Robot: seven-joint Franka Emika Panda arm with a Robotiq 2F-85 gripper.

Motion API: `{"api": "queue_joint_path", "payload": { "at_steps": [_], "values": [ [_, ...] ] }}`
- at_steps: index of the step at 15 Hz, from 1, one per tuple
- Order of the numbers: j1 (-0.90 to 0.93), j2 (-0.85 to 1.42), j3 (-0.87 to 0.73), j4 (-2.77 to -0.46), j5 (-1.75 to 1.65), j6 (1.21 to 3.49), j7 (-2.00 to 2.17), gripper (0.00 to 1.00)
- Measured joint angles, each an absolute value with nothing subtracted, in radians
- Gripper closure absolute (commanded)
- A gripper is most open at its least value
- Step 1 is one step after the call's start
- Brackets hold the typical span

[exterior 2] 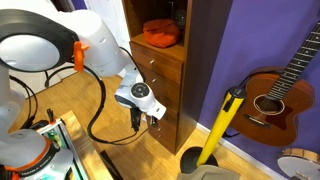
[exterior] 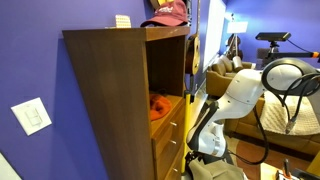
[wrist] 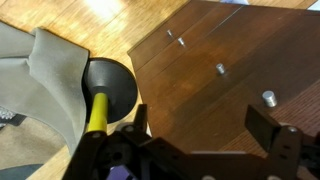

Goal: Close the first, second and third top drawers

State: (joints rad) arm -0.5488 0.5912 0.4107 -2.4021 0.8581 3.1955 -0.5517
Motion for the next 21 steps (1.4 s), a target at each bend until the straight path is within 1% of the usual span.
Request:
{"api": "queue_joint_path", "payload": {
  "at_steps": [3,7,13,17,21],
  "values": [
    [-0.552,0.568,0.412,-2.435,0.857,3.182,-0.574,0.00],
    [-0.558,0.446,0.363,-2.527,0.785,3.040,-0.644,0.00],
    [-0.480,0.145,0.151,-2.693,0.421,2.819,-0.594,0.00],
    [-0.379,-0.083,-0.003,-2.728,0.140,2.644,-0.469,0.00],
    [-0.316,-0.311,-0.052,-2.713,-0.041,2.422,-0.329,0.00]
  ]
}}
